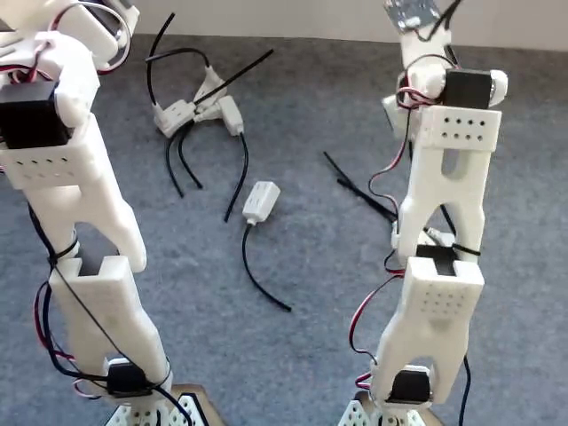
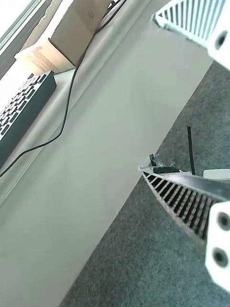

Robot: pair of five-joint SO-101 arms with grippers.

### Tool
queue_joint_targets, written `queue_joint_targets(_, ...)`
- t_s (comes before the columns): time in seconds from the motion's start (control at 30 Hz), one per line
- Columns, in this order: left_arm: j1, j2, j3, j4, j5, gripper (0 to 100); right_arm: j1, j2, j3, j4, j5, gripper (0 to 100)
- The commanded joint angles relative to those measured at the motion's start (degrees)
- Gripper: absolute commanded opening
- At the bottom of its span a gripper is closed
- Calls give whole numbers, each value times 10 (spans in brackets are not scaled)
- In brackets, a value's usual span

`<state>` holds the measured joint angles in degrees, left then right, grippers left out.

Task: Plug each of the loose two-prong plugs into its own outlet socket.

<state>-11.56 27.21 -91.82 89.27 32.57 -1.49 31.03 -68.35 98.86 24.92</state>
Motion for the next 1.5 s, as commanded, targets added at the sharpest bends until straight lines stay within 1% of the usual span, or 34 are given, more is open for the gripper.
queue_joint_targets(0.0,7,-2,-5,-8,4,418,-8,-15,-78,22,2,3)
queue_joint_targets(0.13,7,-2,-5,-9,4,418,-27,-15,-143,23,2,9)
queue_joint_targets(0.3,7,-2,-5,-10,4,418,-85,-43,-209,23,0,8)
queue_joint_targets(0.37,7,-2,-5,-10,4,418,-109,-73,-214,23,-40,8)
queue_joint_targets(0.5,7,-2,-5,-10,4,418,-140,-136,-212,23,-175,8)
queue_joint_targets(0.57,8,-2,-5,-10,4,418,-145,-160,-212,23,-207,8)
queue_joint_targets(0.73,45,-2,-5,-8,4,418,-183,-218,-211,24,-216,8)
queue_joint_targets(0.83,60,-2,-6,-7,4,418,-240,-260,-211,24,-213,8)
queue_joint_targets(0.97,57,-2,-9,-7,4,418,-317,-308,-208,24,-211,8)
queue_joint_targets(1.03,56,-2,-9,-6,4,418,-340,-330,-167,24,-194,8)
queue_joint_targets(1.13,56,-3,-10,-6,4,418,-351,-381,-58,24,-186,8)
queue_joint_targets(1.3,57,-4,-11,-6,4,417,-352,-475,127,21,-180,8)
queue_joint_targets(1.47,68,-8,-11,-5,4,411,-352,-548,276,20,-132,8)
